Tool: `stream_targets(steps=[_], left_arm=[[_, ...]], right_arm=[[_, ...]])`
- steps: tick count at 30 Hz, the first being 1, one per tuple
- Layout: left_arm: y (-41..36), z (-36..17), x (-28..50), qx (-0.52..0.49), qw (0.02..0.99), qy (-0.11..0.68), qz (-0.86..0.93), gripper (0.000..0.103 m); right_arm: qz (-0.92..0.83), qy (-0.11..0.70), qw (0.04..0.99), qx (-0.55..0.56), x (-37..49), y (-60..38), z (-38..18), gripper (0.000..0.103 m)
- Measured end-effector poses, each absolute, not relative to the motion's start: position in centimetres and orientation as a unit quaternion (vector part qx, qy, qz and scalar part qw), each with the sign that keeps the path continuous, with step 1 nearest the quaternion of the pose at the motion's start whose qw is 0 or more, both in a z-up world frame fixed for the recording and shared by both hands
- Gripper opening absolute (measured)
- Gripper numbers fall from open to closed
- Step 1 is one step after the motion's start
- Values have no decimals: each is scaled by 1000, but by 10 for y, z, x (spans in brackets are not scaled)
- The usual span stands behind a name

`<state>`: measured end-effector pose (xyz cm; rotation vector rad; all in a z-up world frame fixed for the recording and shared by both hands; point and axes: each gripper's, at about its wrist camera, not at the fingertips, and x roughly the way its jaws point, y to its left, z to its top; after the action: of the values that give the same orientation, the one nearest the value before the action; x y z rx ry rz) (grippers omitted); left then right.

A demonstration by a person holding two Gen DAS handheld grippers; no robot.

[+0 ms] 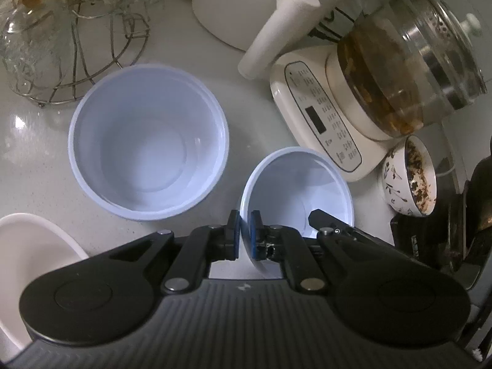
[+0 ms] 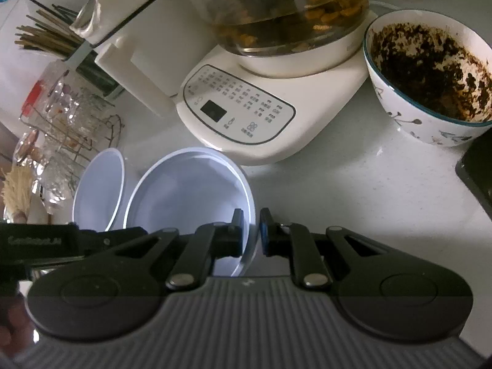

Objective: Organize plates and bowls
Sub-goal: 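Lift the light-blue bowl, lower it into the white bowl, open both grippers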

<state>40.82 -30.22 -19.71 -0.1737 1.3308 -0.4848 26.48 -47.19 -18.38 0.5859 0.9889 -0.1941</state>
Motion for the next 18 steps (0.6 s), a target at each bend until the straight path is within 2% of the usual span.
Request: stream_targets(steps=[18], left_arm=[[-281, -159, 386, -56, 754, 586, -291, 8]], right_arm=[[-98, 437, 856, 259, 226, -446, -144, 16]])
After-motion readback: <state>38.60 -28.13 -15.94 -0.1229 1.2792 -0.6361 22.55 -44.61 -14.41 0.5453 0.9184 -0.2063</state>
